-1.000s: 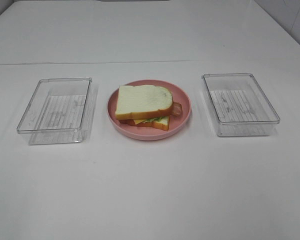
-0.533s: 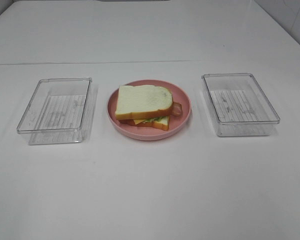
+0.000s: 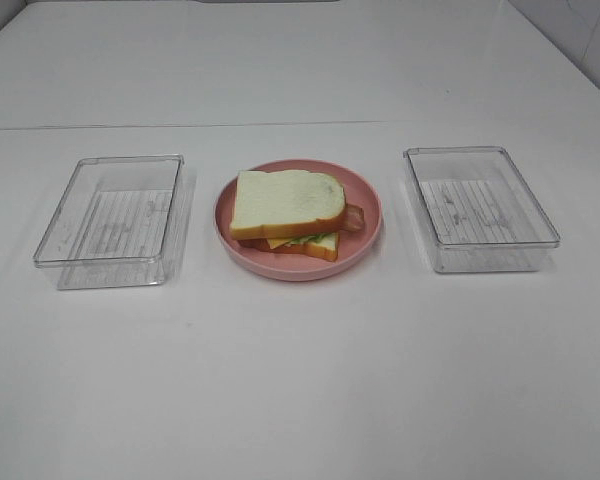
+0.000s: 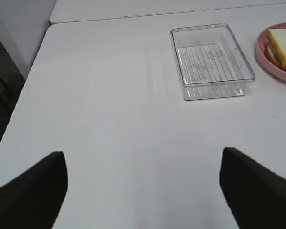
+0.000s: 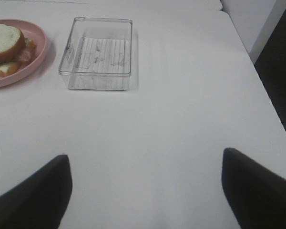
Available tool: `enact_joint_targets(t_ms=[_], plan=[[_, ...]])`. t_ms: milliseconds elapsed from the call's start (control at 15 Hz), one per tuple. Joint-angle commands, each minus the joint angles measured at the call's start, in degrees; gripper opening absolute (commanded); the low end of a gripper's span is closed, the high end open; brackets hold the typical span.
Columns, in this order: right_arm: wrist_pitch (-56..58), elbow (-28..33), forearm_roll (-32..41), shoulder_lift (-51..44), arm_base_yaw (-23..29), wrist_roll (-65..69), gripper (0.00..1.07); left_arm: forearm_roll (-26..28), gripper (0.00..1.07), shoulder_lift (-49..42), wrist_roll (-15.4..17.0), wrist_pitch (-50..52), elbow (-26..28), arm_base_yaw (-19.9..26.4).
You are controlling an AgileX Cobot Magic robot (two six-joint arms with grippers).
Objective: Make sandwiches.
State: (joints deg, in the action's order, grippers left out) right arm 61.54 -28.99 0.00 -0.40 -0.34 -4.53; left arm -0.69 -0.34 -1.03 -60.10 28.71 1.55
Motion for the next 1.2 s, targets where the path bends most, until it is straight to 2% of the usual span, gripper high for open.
enact_joint_targets(t_ms=[67,1000,1200], plan=[[-0.9,0.2,0.0,-0.6,-0.3,-0.4,0.80,0.3,0.83,-1.4,-0.1,0.6,-0.1,0.5],[-0.9,0.2,0.0,-0.7,-0.3,-0.4,0.80,0.3,0.83,-1.1,-0.1,0.6,-0.1,0.5],[-0.9,0.2,0.0,-0.7,-0.3,-0.4,0.80,2.2,0.83,-1.1,-0.4,0.6,-0.1,0.5]])
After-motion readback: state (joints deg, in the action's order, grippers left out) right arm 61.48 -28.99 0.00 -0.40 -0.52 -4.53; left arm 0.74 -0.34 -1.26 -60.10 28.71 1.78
